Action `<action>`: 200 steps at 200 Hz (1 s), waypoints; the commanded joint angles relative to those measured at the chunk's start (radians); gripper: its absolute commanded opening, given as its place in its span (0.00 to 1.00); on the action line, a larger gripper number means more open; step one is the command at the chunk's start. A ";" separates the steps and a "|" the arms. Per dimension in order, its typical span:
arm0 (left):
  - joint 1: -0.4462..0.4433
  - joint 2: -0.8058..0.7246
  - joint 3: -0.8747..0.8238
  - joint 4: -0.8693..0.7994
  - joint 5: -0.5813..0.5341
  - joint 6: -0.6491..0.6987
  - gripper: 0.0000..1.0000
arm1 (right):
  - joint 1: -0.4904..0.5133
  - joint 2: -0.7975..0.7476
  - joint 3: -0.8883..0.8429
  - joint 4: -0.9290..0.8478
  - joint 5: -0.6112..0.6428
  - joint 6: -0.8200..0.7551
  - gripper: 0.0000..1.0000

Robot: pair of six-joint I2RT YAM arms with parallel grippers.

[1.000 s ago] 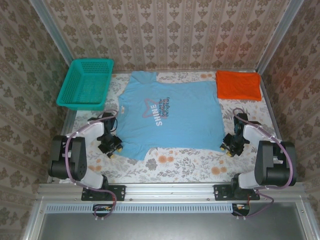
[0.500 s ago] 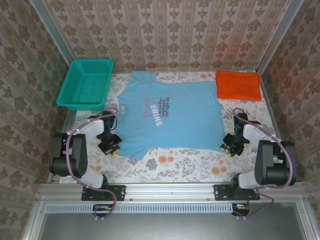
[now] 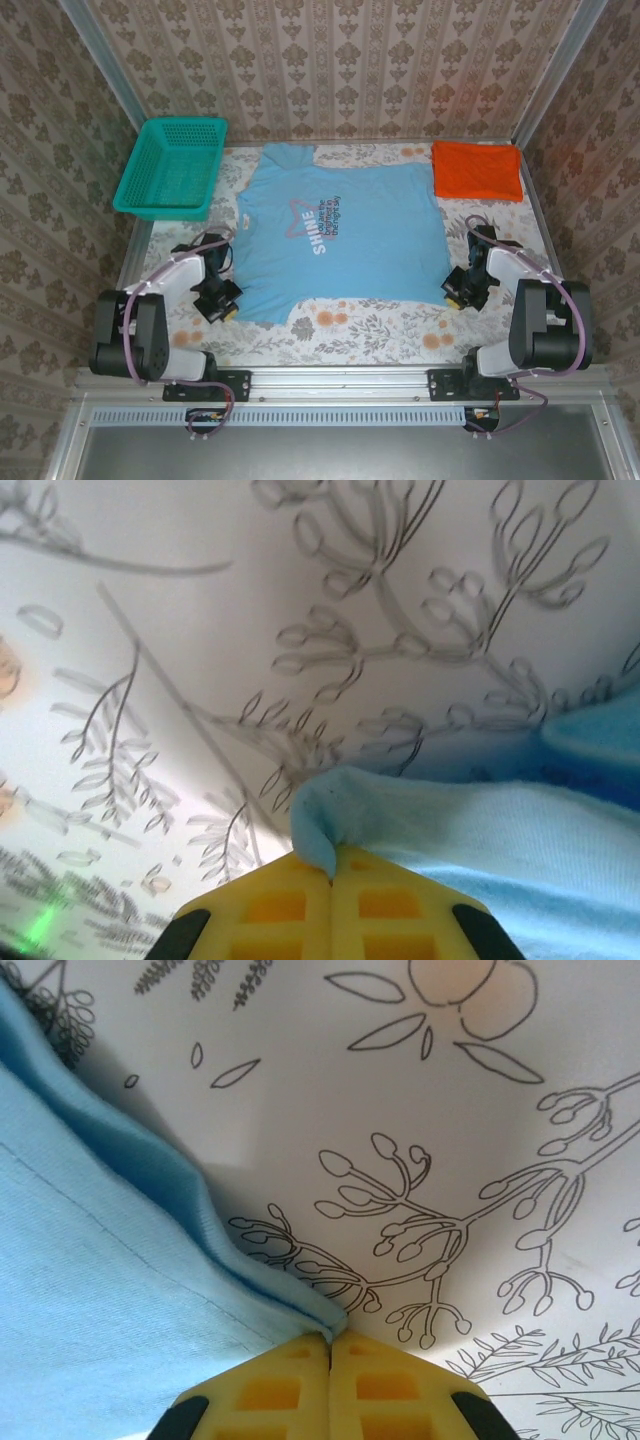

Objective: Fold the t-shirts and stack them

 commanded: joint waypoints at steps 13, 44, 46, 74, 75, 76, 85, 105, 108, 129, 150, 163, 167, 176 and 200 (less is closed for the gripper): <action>-0.027 -0.086 -0.005 -0.135 -0.018 -0.045 0.00 | 0.009 0.048 -0.028 0.131 0.004 -0.021 0.00; -0.075 -0.155 -0.011 -0.210 0.006 -0.080 0.00 | 0.009 0.020 -0.031 0.102 -0.015 -0.021 0.00; -0.080 -0.160 -0.011 -0.215 0.006 -0.082 0.00 | 0.009 0.017 -0.032 0.101 -0.016 -0.020 0.00; -0.108 -0.210 -0.016 -0.275 0.021 -0.102 0.00 | 0.009 -0.063 -0.051 0.075 -0.023 -0.005 0.00; -0.109 -0.212 -0.017 -0.277 0.022 -0.101 0.00 | 0.009 -0.070 -0.051 0.074 -0.023 -0.003 0.00; -0.109 -0.214 -0.016 -0.277 0.023 -0.102 0.00 | 0.009 -0.074 -0.051 0.073 -0.024 -0.003 0.00; -0.110 -0.224 -0.011 -0.295 0.029 -0.102 0.00 | 0.009 -0.106 -0.053 0.066 -0.027 0.000 0.00; -0.107 -0.218 0.073 -0.337 0.008 -0.074 0.00 | 0.009 -0.151 -0.023 0.043 -0.030 0.009 0.00; -0.105 -0.212 0.092 -0.343 0.002 -0.068 0.00 | 0.009 -0.153 -0.016 0.042 -0.032 0.009 0.00; -0.092 -0.133 0.246 -0.380 -0.030 -0.024 0.00 | 0.009 -0.148 0.056 0.030 -0.044 0.018 0.00; -0.084 -0.023 0.415 -0.401 -0.050 0.015 0.00 | 0.009 -0.108 0.145 0.022 -0.049 0.023 0.00; -0.074 0.048 0.514 -0.402 -0.047 0.041 0.00 | 0.009 -0.067 0.209 0.016 -0.050 0.021 0.00; -0.070 0.071 0.549 -0.402 -0.047 0.049 0.00 | 0.009 -0.055 0.228 0.015 -0.051 0.020 0.00; -0.061 0.127 0.618 -0.404 -0.045 0.067 0.00 | 0.009 -0.011 0.270 0.014 -0.049 0.019 0.00; -0.031 0.297 0.790 -0.407 -0.015 0.135 0.00 | 0.009 0.100 0.384 -0.001 -0.045 0.013 0.00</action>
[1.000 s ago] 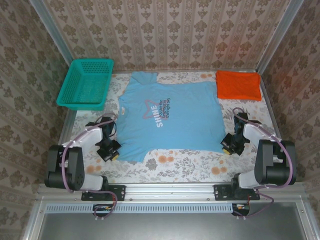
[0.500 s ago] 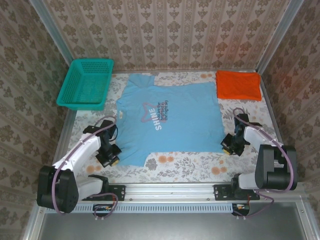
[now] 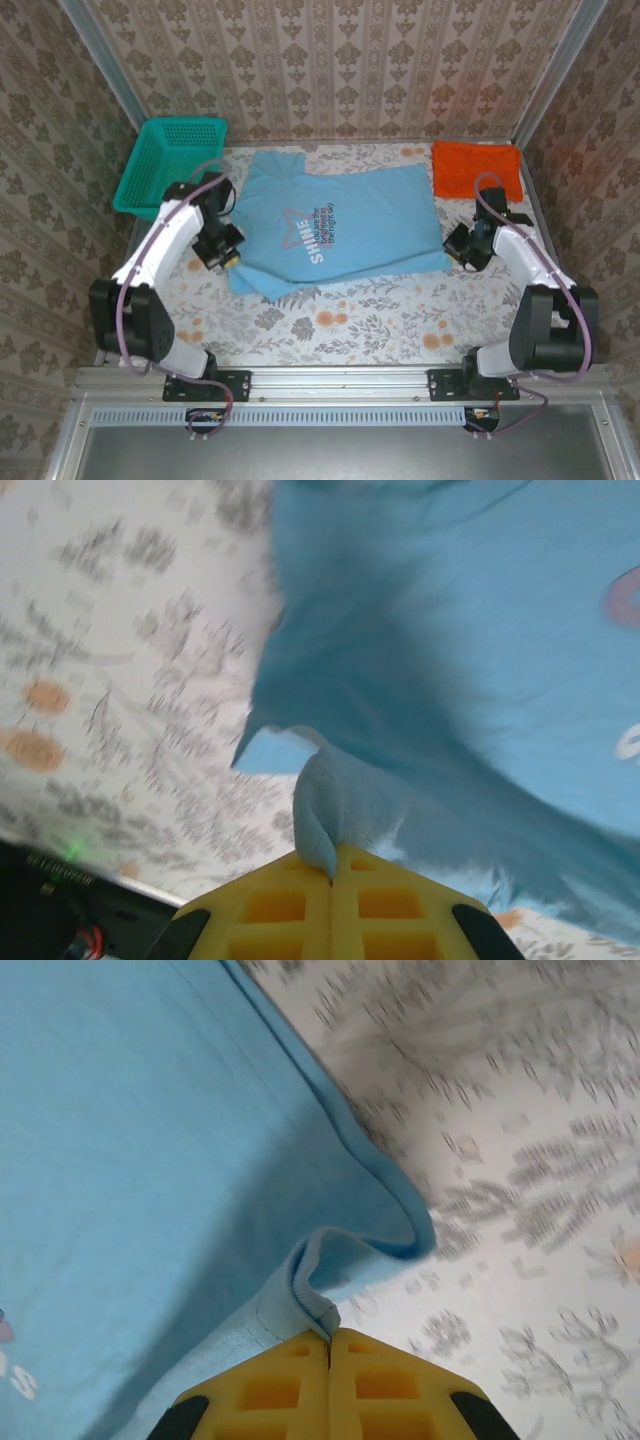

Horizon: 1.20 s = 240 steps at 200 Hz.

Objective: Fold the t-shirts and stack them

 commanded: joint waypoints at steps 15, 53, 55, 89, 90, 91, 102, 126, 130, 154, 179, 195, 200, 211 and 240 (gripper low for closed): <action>0.052 0.238 0.235 -0.060 0.029 0.135 0.00 | 0.002 0.160 0.152 -0.047 0.008 0.002 0.00; 0.074 0.493 0.538 -0.118 0.045 0.197 0.00 | 0.000 0.333 0.287 -0.062 0.000 0.012 0.00; 0.075 0.505 0.557 -0.123 0.043 0.197 0.00 | 0.001 0.342 0.293 -0.064 -0.002 0.013 0.00; 0.087 0.673 0.787 -0.175 0.022 0.185 0.04 | -0.008 0.465 0.399 -0.070 -0.035 0.050 0.05; 0.088 0.677 0.794 -0.177 0.022 0.184 0.04 | -0.009 0.467 0.402 -0.070 -0.037 0.051 0.06; 0.089 0.680 0.798 -0.179 0.021 0.182 0.05 | -0.009 0.469 0.403 -0.070 -0.039 0.052 0.06; 0.095 0.703 0.839 -0.178 0.024 0.170 0.17 | -0.018 0.489 0.437 -0.079 -0.051 0.064 0.15; 0.115 0.691 0.878 -0.152 0.026 0.151 0.39 | -0.044 0.482 0.477 -0.106 -0.039 0.070 0.40; 0.117 0.681 0.879 -0.150 0.015 0.151 0.43 | -0.050 0.473 0.473 -0.105 -0.033 0.070 0.44; 0.110 0.585 0.802 -0.128 -0.038 0.149 0.53 | -0.072 0.371 0.393 -0.051 -0.029 0.072 0.51; 0.074 0.411 0.504 0.026 0.030 0.152 0.41 | -0.050 0.259 0.236 0.060 -0.133 0.070 0.41; 0.034 0.325 0.307 0.140 0.093 0.144 0.28 | -0.003 0.237 0.173 0.080 -0.185 0.049 0.34; 0.022 0.310 0.258 0.179 0.116 0.145 0.26 | 0.013 0.239 0.160 0.084 -0.192 0.036 0.32; -0.002 0.297 0.173 0.236 0.141 0.133 0.22 | 0.044 0.244 0.132 0.088 -0.176 0.025 0.27; -0.045 0.346 0.080 0.309 0.135 0.147 0.20 | 0.063 0.285 0.062 0.167 -0.176 0.088 0.23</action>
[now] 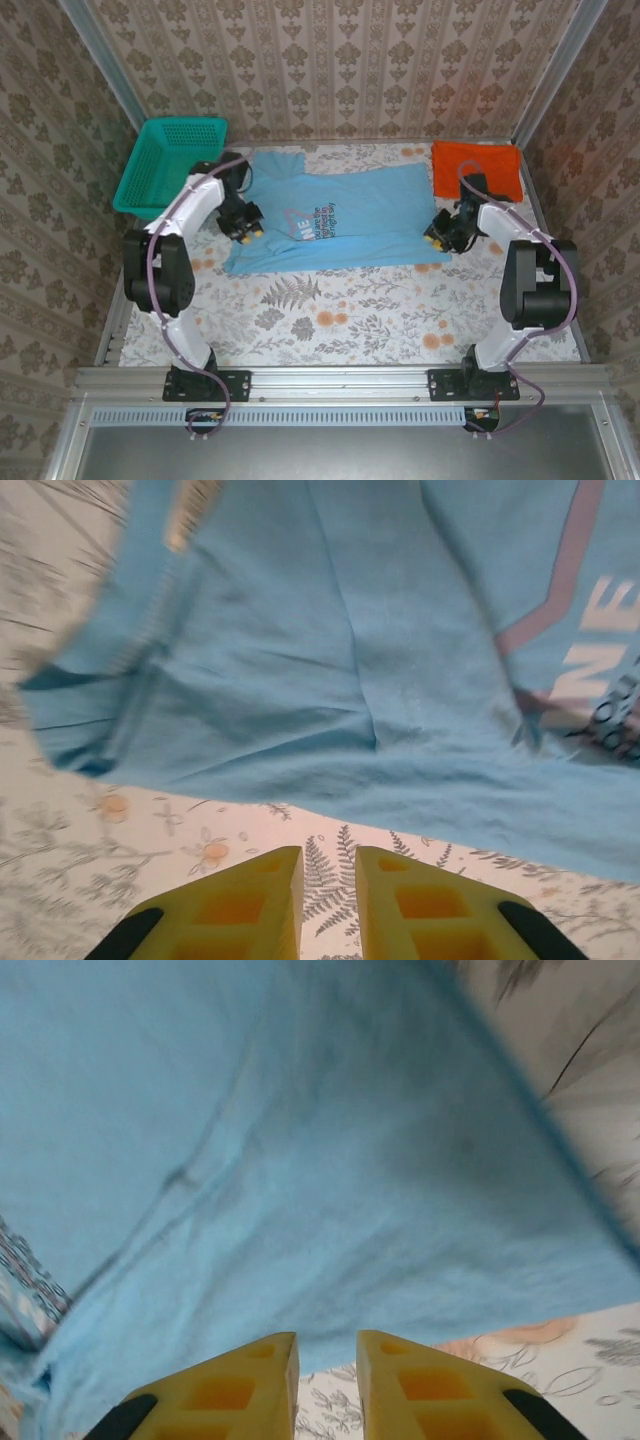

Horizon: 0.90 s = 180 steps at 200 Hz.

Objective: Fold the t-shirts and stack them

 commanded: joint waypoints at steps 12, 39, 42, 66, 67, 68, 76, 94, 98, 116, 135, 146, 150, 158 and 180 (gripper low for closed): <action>-0.019 0.083 -0.078 0.138 0.002 0.021 0.20 | 0.010 0.079 -0.041 0.071 -0.017 0.023 0.23; -0.010 0.138 -0.137 0.154 -0.074 0.048 0.20 | 0.010 0.159 -0.026 0.024 0.048 -0.004 0.27; -0.007 0.143 -0.143 0.152 -0.083 0.049 0.20 | 0.010 0.164 -0.026 0.014 0.061 -0.005 0.28; 0.019 0.152 -0.203 0.149 -0.142 0.059 0.22 | 0.000 0.140 -0.076 -0.006 0.106 0.008 0.32; 0.020 0.152 -0.205 0.149 -0.143 0.059 0.22 | -0.001 0.138 -0.080 -0.006 0.107 0.009 0.33; 0.021 0.152 -0.207 0.149 -0.145 0.060 0.23 | -0.002 0.137 -0.083 -0.006 0.106 0.010 0.33; 0.026 0.148 -0.224 0.144 -0.159 0.060 0.23 | -0.003 0.118 -0.107 -0.009 0.111 0.018 0.34; 0.028 0.124 -0.265 0.126 -0.188 0.069 0.25 | -0.005 0.068 -0.163 -0.017 0.117 0.027 0.36; 0.028 0.115 -0.277 0.122 -0.194 0.070 0.25 | -0.005 0.058 -0.175 -0.020 0.116 0.028 0.36; 0.028 0.065 -0.341 0.107 -0.213 0.071 0.26 | -0.005 -0.007 -0.243 -0.028 0.110 0.037 0.37; 0.030 0.001 -0.413 0.088 -0.221 0.064 0.28 | -0.004 -0.093 -0.318 -0.041 0.104 0.057 0.38; 0.031 -0.035 -0.456 0.079 -0.218 0.052 0.29 | -0.001 -0.149 -0.365 -0.042 0.101 0.072 0.39; 0.031 -0.047 -0.473 0.077 -0.212 0.046 0.29 | -0.001 -0.172 -0.381 -0.043 0.099 0.075 0.40; 0.031 -0.074 -0.502 0.077 -0.199 0.034 0.29 | -0.001 -0.213 -0.414 -0.042 0.091 0.084 0.41; 0.033 -0.130 -0.554 0.064 -0.188 -0.002 0.30 | 0.001 -0.321 -0.473 -0.061 0.102 0.097 0.47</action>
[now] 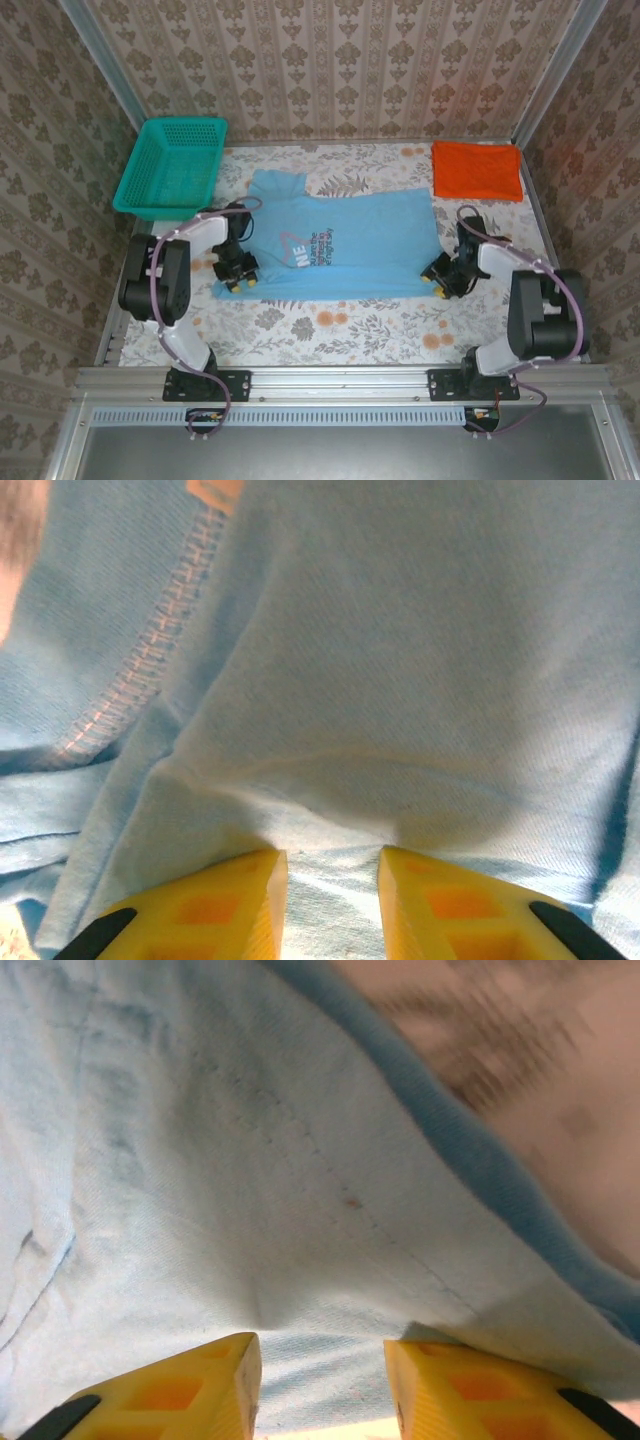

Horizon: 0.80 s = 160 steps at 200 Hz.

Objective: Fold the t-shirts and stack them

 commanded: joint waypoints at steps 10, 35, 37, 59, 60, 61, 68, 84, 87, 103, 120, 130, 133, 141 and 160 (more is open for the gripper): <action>0.026 -0.053 -0.084 -0.099 -0.089 -0.058 0.32 | -0.003 -0.130 -0.086 -0.105 0.100 0.042 0.49; 0.045 -0.118 -0.090 -0.099 -0.115 -0.088 0.40 | 0.006 -0.242 -0.092 -0.120 0.128 0.050 0.53; 0.048 -0.123 -0.088 -0.100 -0.117 -0.088 0.41 | 0.008 -0.250 -0.089 -0.121 0.131 0.050 0.54; 0.086 -0.162 -0.038 -0.118 -0.110 -0.077 0.51 | 0.081 -0.334 -0.029 -0.097 0.173 0.030 0.55; 0.087 -0.162 -0.035 -0.119 -0.110 -0.076 0.51 | 0.087 -0.336 -0.025 -0.094 0.174 0.027 0.55; 0.089 -0.163 -0.032 -0.122 -0.110 -0.076 0.51 | 0.093 -0.338 -0.022 -0.091 0.175 0.026 0.55; 0.098 -0.167 -0.012 -0.135 -0.109 -0.073 0.52 | 0.136 -0.345 0.000 -0.054 0.172 0.015 0.55; 0.112 -0.177 0.022 -0.151 -0.090 -0.070 0.51 | 0.250 -0.325 0.036 0.099 0.119 -0.010 0.56; 0.115 -0.178 0.026 -0.152 -0.083 -0.072 0.50 | 0.272 -0.313 0.044 0.120 0.114 -0.013 0.56; 0.124 -0.185 0.025 -0.144 -0.037 -0.085 0.39 | 0.410 -0.210 0.120 0.203 0.091 -0.050 0.54; 0.132 -0.184 0.002 -0.124 0.016 -0.100 0.24 | 0.566 -0.041 0.257 0.213 0.062 -0.136 0.50; 0.139 -0.178 -0.016 -0.117 0.031 -0.105 0.20 | 0.648 0.059 0.353 0.191 0.049 -0.197 0.47; 0.141 -0.175 -0.021 -0.116 0.036 -0.106 0.19 | 0.672 0.089 0.385 0.182 0.046 -0.215 0.46; 0.151 -0.169 -0.033 -0.114 0.051 -0.102 0.17 | 0.729 0.161 0.465 0.154 0.046 -0.263 0.43; 0.174 -0.149 -0.068 -0.105 0.077 -0.087 0.15 | 0.824 0.314 0.630 0.112 0.047 -0.322 0.37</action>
